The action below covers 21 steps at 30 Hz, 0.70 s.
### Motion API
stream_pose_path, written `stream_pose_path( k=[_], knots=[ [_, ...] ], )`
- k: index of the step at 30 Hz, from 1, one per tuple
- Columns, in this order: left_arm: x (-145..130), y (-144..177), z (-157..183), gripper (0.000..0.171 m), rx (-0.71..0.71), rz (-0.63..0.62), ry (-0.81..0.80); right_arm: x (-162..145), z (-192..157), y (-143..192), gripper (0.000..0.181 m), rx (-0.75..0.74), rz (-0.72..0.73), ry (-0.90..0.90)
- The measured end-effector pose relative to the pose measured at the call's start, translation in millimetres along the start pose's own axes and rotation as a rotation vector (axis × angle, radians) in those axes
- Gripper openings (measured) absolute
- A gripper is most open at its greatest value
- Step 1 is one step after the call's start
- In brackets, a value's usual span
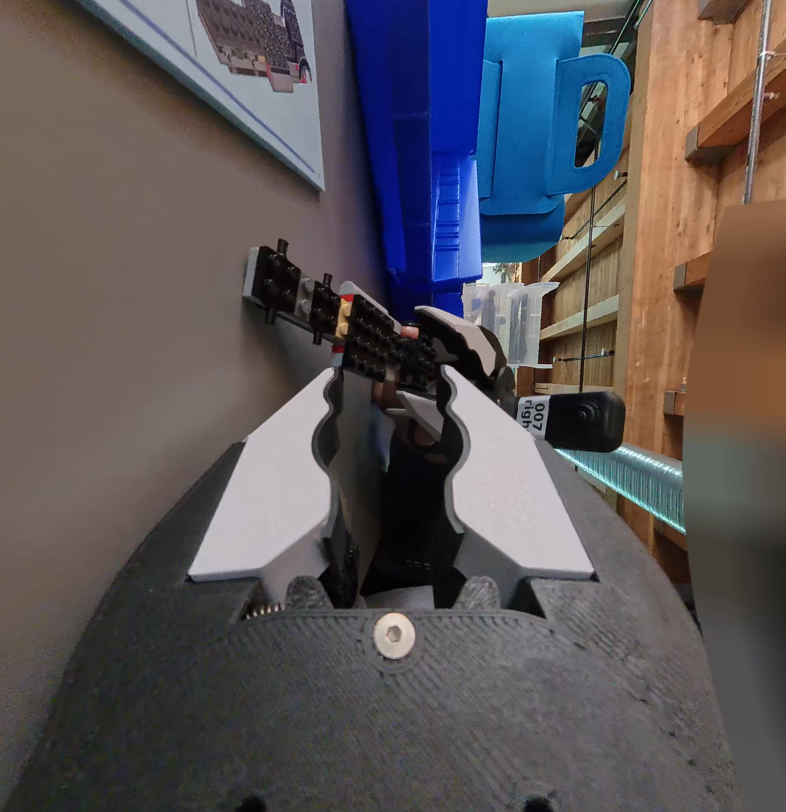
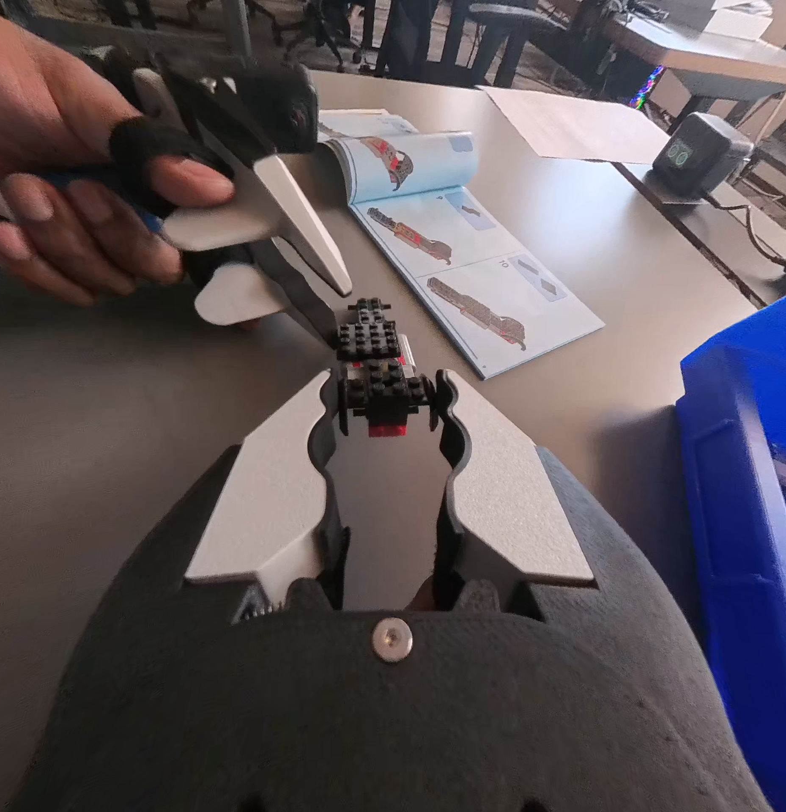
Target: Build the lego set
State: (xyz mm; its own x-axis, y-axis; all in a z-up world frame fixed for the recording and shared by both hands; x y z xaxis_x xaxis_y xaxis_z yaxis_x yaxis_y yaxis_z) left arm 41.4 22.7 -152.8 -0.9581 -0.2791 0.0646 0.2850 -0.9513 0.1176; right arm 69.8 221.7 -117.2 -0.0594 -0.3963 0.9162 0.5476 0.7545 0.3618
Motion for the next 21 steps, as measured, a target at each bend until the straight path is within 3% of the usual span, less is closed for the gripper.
stream_pose_path(
  k=[10, 17, 21],
  knots=[
    [-3.5, -5.6, -4.1, 0.028, 0.037, 0.015, 0.036, -4.2, -8.2, 6.5, 0.048, -0.066, -0.053, -0.025],
    [-6.4, -9.8, 3.1, 0.028, 0.107, -0.048, -0.098, -16.6, -13.0, 8.0, 0.055, -0.024, -0.231, -0.014],
    [-7.5, -9.0, 7.8, 0.028, 0.109, -0.05, -0.136, -12.2, -5.5, 12.8, 0.064, -0.002, -0.212, -0.046]
  ],
)
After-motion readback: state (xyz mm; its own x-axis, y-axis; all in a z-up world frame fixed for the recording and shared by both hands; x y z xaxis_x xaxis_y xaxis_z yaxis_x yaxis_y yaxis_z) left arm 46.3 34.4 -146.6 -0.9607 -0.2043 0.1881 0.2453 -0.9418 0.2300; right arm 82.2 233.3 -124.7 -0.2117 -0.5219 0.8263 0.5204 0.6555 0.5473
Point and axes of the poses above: each gripper's, where its closed fingertips meet, y back along the fingers, x out of its top, z = x × y across the jaws, the point moved 10 cm from there along y, back along the fingers, and after that the axes turned 4 degrees about z, right-handed, at the moved point
